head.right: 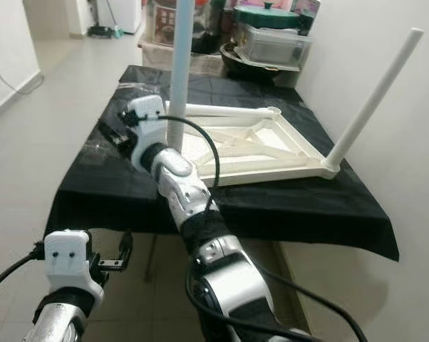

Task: Building children table

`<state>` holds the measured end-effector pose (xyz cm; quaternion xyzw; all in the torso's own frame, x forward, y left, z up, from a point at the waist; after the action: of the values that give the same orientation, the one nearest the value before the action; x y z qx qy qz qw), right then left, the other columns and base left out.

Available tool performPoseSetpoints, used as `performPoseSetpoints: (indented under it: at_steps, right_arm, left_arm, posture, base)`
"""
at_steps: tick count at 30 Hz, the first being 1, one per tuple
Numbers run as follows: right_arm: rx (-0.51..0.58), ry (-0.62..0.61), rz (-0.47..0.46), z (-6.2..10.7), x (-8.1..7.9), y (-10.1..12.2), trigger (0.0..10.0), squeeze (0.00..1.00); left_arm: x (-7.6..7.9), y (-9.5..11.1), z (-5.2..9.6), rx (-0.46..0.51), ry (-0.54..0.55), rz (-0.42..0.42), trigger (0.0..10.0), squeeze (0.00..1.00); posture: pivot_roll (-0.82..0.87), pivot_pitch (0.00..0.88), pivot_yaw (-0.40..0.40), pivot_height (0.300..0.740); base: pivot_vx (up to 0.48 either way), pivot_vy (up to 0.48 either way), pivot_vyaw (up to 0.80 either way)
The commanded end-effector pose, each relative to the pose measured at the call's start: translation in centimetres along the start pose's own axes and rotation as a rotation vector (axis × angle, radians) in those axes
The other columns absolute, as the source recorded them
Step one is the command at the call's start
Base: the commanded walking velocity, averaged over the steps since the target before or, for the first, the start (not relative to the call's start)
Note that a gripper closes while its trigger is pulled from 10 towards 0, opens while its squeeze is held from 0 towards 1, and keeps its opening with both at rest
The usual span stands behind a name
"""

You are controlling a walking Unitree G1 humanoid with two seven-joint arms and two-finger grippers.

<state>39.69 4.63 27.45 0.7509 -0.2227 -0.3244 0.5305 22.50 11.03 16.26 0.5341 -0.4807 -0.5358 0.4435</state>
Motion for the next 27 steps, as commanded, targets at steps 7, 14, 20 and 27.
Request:
performPoseSetpoints:
  at_steps: [7,14,20,27]
  right_arm:
    - [-0.030,-0.275,0.050,-1.0,1.4,0.0,10.0,0.00]
    - [-0.027,-0.523,0.035,-0.2,4.1,0.1,10.0,0.00]
    - [0.039,-0.883,0.070,3.1,9.5,1.3,10.0,0.00]
    - [0.104,-1.205,0.134,8.1,15.1,2.6,10.0,0.00]
  left_arm:
    - [0.9,0.6,0.7,-0.018,0.006,0.025,10.0,0.00]
    - [1.3,0.7,0.8,-0.024,0.006,0.032,10.0,0.00]
    - [1.2,0.7,0.7,-0.031,0.006,0.034,10.0,0.00]
    - [1.2,0.6,0.6,-0.032,0.000,0.021,10.0,0.00]
  posture:
    - [0.12,0.211,-0.174,0.740]
    - [0.11,0.214,-0.182,0.740]
    - [0.11,0.210,-0.178,0.740]
    - [0.11,0.199,-0.163,0.740]
  base:
    - [0.000,0.000,0.00]
    - [0.000,0.000,0.00]
    - [0.000,0.000,0.00]
    - [0.000,0.000,0.00]
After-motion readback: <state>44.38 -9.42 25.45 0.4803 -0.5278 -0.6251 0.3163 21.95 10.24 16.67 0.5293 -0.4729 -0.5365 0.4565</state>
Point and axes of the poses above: a point about 5 cm out from each wrist's last joint towards the gripper, its own z axis pointing back from the gripper into the wrist, its own y axis along the axis of the wrist's last joint, x = y × z, the point moved 3 cm from there along -z, pointing out of the wrist towards the gripper, and after that the axes turned 13 degrees about -z, right-handed, at the moved point
